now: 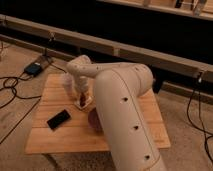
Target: Place the pepper on the white sponge
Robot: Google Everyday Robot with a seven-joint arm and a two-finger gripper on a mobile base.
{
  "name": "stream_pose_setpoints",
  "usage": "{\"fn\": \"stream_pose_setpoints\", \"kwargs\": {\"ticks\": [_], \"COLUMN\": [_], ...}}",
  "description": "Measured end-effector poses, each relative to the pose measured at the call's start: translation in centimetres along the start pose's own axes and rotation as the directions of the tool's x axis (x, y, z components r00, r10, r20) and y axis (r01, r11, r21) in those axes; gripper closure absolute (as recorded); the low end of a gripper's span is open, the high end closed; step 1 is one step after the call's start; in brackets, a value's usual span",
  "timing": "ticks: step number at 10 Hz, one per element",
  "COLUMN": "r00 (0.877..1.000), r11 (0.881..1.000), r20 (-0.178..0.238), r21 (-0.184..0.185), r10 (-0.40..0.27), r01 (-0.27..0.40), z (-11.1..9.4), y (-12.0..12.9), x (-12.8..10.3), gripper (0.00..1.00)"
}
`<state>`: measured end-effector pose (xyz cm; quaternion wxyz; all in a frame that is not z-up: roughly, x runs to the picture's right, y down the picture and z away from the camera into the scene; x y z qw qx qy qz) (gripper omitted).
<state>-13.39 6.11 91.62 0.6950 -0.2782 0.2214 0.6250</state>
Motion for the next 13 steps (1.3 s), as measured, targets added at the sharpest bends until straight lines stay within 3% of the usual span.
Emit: {"fn": "stream_pose_setpoints", "kwargs": {"ticks": [2,8,13], "r00": [1.000,1.000,0.998], "r11": [1.000,1.000,0.999], "r20": [0.002,0.010,0.045], "r21": [0.001,-0.004,-0.010], "r10": [0.004,0.019,0.038], "r01": [-0.004,-0.019,-0.038], "z": [0.0,-0.3,-2.6], "y": [-0.3,-0.7,-2.1], "x": [-0.1,-0.4,-1.1], "gripper": [0.20,0.20,0.20]}}
